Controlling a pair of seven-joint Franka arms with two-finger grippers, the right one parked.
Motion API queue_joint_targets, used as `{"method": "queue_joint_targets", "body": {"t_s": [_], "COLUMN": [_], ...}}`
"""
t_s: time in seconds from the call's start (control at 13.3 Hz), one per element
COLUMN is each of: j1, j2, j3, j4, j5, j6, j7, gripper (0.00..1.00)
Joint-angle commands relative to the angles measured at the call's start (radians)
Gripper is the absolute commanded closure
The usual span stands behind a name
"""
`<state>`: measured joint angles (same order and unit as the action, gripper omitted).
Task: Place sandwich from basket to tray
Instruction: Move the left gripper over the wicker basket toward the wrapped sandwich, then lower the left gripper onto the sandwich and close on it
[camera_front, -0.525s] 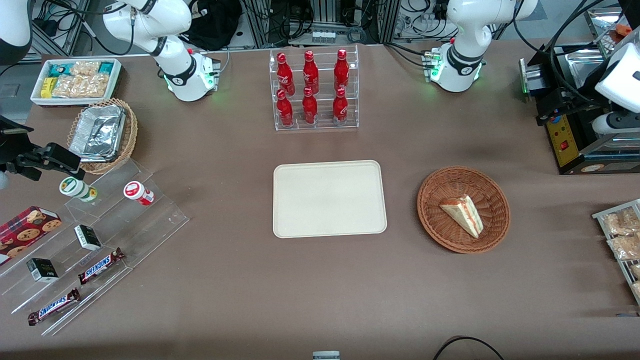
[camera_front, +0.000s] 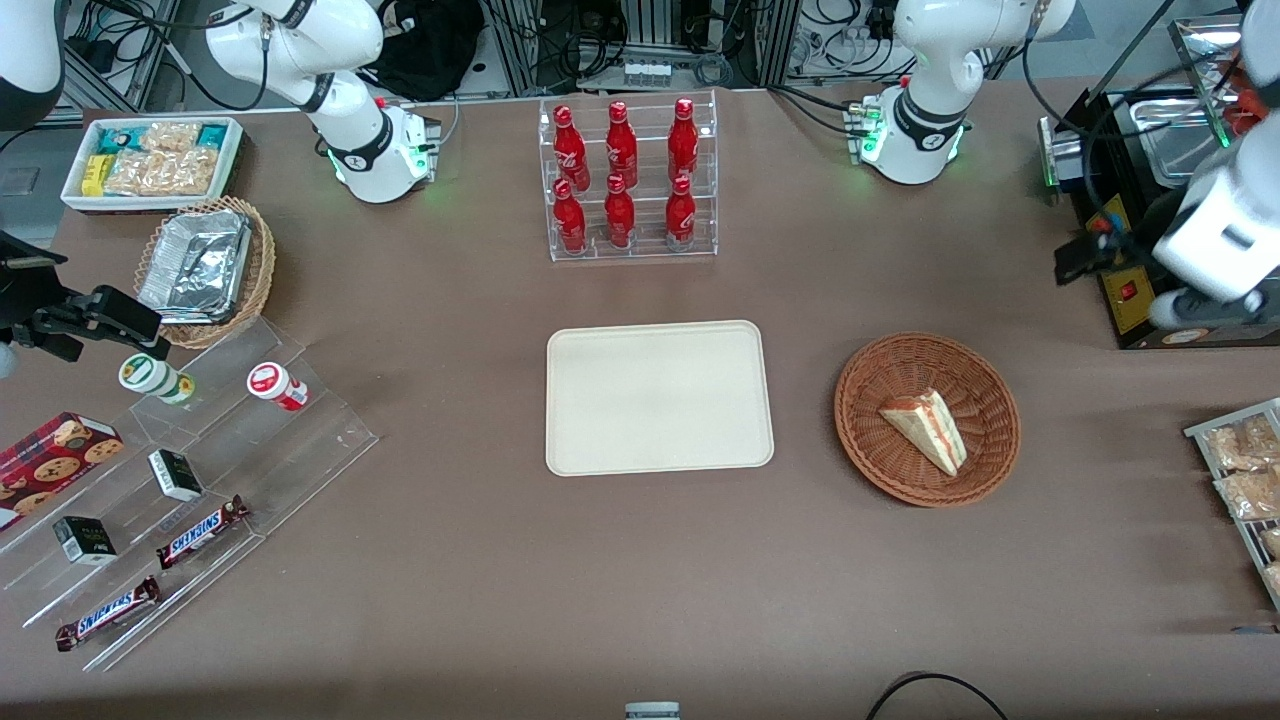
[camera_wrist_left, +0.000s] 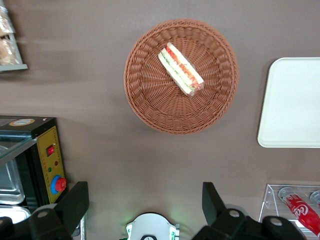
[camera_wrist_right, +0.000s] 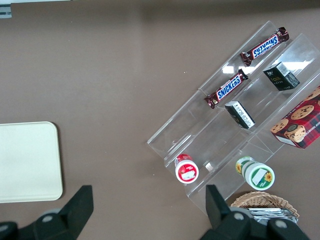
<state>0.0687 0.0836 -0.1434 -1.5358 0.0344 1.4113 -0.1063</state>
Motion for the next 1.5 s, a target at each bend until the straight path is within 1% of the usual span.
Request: {"method": "queue_joint_targets", "body": {"t_s": [0.0,0.15,0.38,0.53,0.6,0.67,0.82,0.97,1.05,1.27,1.43], "j1": [-0.001,0.0,0.0,-0.001,-0.001,0.0,0.0,0.0,0.0,0.003,0.011], "j2": [0.071,0.085,0.082,0.076,0.077,0.085,0.081,0.081,0.079,0.079,0.085], "j3": [-0.021,-0.038,-0.05,-0.054,-0.068,-0.076,-0.079,-0.079,-0.088,-0.096,-0.099], "j4": [-0.02,-0.078,-0.223,-0.309,-0.332,-0.355,-0.424,-0.483,-0.521,-0.612,-0.67], "j5": [0.054,0.065,0.062,0.064,0.064,0.065,0.065,0.067,0.065,0.067,0.065], "j6": [0.061,0.148,0.341,0.461,0.515,0.549,0.627,0.701,0.751,0.854,0.967], "j7": [-0.007,-0.077,-0.237,-0.44,-0.58,-0.683,-0.756,-0.883,-0.915,-0.951,-0.957], "gripper": [0.0,0.0,0.0,0.0,0.0,0.0,0.0,0.0,0.0,0.0,0.0]}}
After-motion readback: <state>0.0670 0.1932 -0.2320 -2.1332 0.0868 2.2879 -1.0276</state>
